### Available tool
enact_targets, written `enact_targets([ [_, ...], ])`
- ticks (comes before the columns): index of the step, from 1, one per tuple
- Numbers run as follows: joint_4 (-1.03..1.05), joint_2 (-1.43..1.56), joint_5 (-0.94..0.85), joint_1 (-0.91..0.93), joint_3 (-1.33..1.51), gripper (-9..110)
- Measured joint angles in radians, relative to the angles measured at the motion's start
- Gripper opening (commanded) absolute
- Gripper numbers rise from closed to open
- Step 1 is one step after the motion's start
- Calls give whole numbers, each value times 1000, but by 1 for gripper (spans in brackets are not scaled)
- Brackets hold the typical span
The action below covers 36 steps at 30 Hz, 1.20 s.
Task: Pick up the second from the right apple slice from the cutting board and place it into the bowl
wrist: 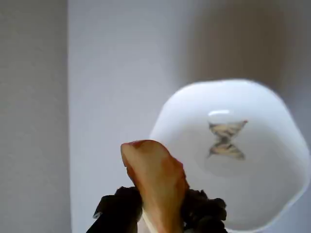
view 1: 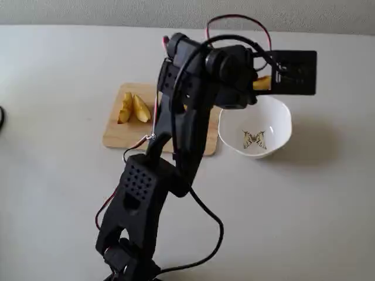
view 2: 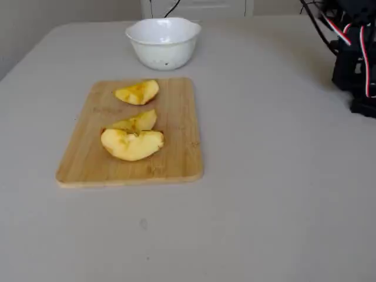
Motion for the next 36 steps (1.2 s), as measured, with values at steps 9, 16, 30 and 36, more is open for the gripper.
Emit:
enact_targets([
  [9,2,-100,-2,35,0,26],
  [16,20,-112,-37,15,-2,33],
  [30,29,219,57,-255,34,26],
  [36,29,672,91,-411,229,3],
])
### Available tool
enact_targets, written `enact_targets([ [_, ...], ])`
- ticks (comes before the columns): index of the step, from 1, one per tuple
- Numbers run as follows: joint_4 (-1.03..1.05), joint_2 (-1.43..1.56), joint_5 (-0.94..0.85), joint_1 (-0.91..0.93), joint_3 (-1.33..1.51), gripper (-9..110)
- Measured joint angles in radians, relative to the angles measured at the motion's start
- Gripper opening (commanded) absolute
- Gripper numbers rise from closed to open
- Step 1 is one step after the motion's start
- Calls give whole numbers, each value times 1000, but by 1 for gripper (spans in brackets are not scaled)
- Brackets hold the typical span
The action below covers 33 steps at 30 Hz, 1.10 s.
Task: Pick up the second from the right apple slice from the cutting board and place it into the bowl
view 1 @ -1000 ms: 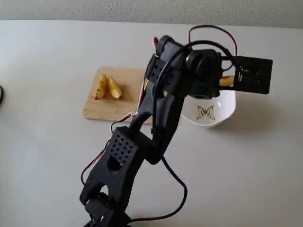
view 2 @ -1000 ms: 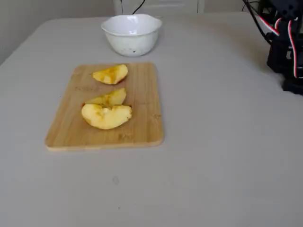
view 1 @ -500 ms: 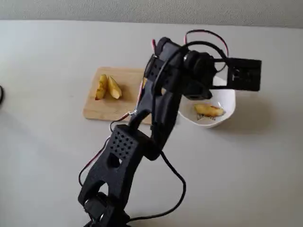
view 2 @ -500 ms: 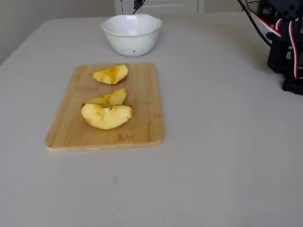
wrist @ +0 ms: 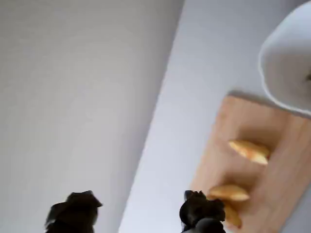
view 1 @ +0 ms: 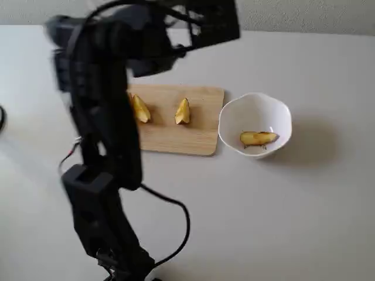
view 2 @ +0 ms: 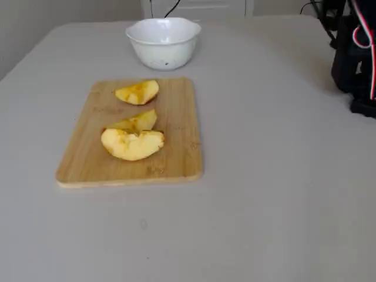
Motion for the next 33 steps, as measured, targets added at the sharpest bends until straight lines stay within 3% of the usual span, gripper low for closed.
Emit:
enact_targets([
  [5,0,417,64,-132,187,0],
  [11,-6,857,233,-160,531,0],
  [17,-66,1068,268,-135,788,0],
  [24,-265,1680,333,-75,1539,0],
  [33,-348,1859,339,34,2125,0],
])
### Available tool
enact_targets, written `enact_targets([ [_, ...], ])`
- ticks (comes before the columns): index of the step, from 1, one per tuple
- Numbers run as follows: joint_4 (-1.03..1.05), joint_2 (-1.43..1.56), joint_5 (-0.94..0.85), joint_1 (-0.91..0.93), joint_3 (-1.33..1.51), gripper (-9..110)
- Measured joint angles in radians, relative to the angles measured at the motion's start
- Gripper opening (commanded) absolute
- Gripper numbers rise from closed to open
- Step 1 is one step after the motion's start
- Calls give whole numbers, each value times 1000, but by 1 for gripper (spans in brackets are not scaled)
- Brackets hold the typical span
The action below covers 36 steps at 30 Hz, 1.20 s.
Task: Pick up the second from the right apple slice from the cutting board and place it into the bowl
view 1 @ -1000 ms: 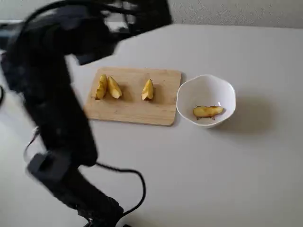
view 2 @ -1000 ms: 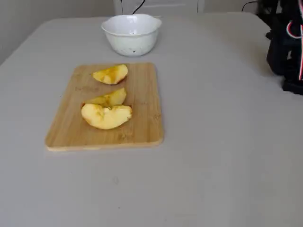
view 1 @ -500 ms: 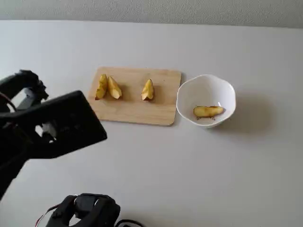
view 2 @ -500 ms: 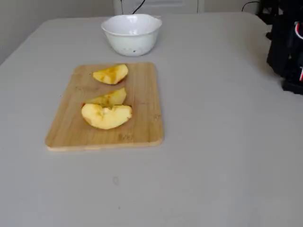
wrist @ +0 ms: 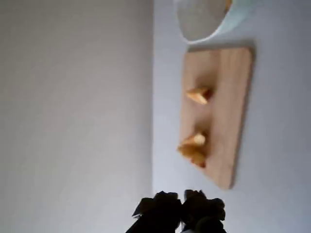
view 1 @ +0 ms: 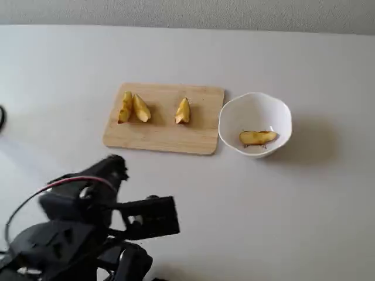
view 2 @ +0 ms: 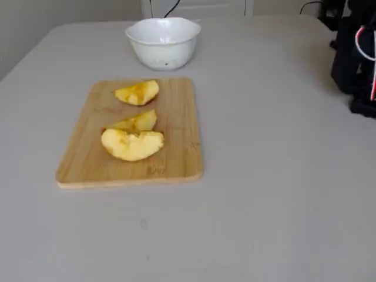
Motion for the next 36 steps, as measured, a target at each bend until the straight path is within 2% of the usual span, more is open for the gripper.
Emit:
enact_targets([
  [13,-37,2,-69,-15,353,0],
  [36,-112,3,-60,-17,612,0],
])
